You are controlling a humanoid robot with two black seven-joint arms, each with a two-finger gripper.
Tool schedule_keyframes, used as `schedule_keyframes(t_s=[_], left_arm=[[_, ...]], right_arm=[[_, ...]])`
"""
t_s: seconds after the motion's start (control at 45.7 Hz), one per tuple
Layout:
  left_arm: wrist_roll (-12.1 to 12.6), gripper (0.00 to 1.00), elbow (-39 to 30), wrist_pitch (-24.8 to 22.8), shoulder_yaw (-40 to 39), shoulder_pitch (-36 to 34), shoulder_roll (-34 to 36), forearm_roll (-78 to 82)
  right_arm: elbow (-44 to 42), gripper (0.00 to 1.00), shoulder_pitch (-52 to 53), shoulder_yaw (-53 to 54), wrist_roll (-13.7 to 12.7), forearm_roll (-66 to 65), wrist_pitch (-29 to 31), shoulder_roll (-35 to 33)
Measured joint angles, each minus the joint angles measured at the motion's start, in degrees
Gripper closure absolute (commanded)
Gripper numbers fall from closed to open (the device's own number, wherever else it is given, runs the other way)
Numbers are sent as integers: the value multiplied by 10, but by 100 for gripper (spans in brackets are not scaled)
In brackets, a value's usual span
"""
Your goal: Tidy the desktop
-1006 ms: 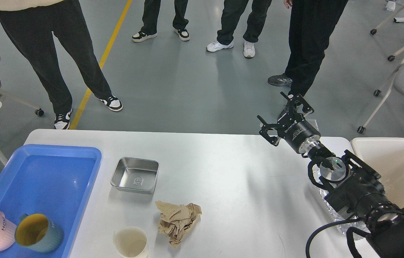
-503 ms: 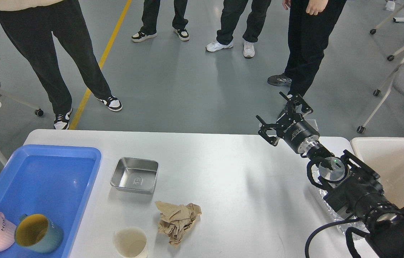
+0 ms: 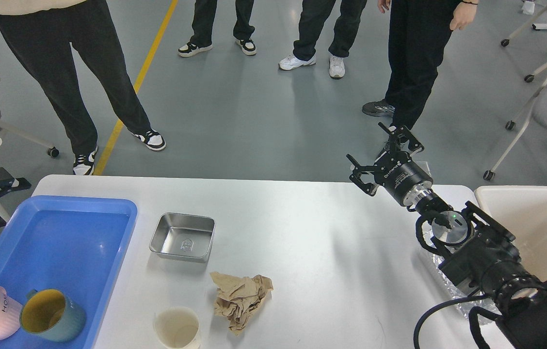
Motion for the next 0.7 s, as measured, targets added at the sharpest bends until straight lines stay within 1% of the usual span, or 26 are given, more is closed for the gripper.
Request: schedule_keyframes(t_s=[0.153, 0.219, 0.35, 0.437, 0.503, 0.612, 0.634, 0.7], left_arm=[[1, 8, 4, 3, 21, -30, -25, 29], [3, 8, 10, 9, 29, -48, -47, 44], [20, 8, 38, 15, 78, -119, -114, 97], [29, 8, 75, 22, 143, -189, -175, 129], [30, 8, 106, 30, 195, -236, -215, 148], [31, 8, 175, 37, 290, -314, -284, 172], [31, 8, 205, 38, 323, -342, -312, 177], [31, 8, 245, 38, 366, -377, -347, 184]], right_arm=[[8, 0, 0, 0, 0, 0, -1, -3], [10, 0, 0, 0, 0, 0, -1, -3], [12, 0, 0, 0, 0, 0, -2, -3], [12, 0, 0, 0, 0, 0, -2, -3], [12, 0, 0, 0, 0, 0, -2, -3], [12, 0, 0, 0, 0, 0, -2, -4], [12, 0, 0, 0, 0, 0, -2, -5], [12, 0, 0, 0, 0, 0, -2, -6]])
